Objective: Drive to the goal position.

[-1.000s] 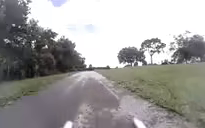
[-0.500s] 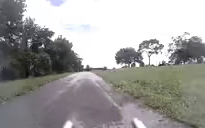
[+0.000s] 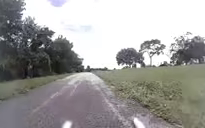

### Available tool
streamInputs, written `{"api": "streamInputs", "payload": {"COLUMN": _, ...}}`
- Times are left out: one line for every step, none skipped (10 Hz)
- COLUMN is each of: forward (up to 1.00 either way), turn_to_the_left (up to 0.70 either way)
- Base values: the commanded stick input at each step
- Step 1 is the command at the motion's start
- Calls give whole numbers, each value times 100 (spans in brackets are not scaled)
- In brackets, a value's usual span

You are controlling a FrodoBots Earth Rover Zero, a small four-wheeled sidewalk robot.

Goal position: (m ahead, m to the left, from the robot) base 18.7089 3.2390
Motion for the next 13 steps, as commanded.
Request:
{"api": "streamInputs", "payload": {"forward": 70, "turn_to_the_left": 0}}
{"api": "streamInputs", "payload": {"forward": 70, "turn_to_the_left": 0}}
{"api": "streamInputs", "payload": {"forward": 70, "turn_to_the_left": 27}}
{"api": "streamInputs", "payload": {"forward": 70, "turn_to_the_left": 35}}
{"api": "streamInputs", "payload": {"forward": 70, "turn_to_the_left": 35}}
{"api": "streamInputs", "payload": {"forward": 70, "turn_to_the_left": 35}}
{"api": "streamInputs", "payload": {"forward": 70, "turn_to_the_left": 35}}
{"api": "streamInputs", "payload": {"forward": 70, "turn_to_the_left": 14}}
{"api": "streamInputs", "payload": {"forward": 70, "turn_to_the_left": 0}}
{"api": "streamInputs", "payload": {"forward": 70, "turn_to_the_left": 0}}
{"api": "streamInputs", "payload": {"forward": 70, "turn_to_the_left": 0}}
{"api": "streamInputs", "payload": {"forward": 70, "turn_to_the_left": 0}}
{"api": "streamInputs", "payload": {"forward": 70, "turn_to_the_left": 0}}
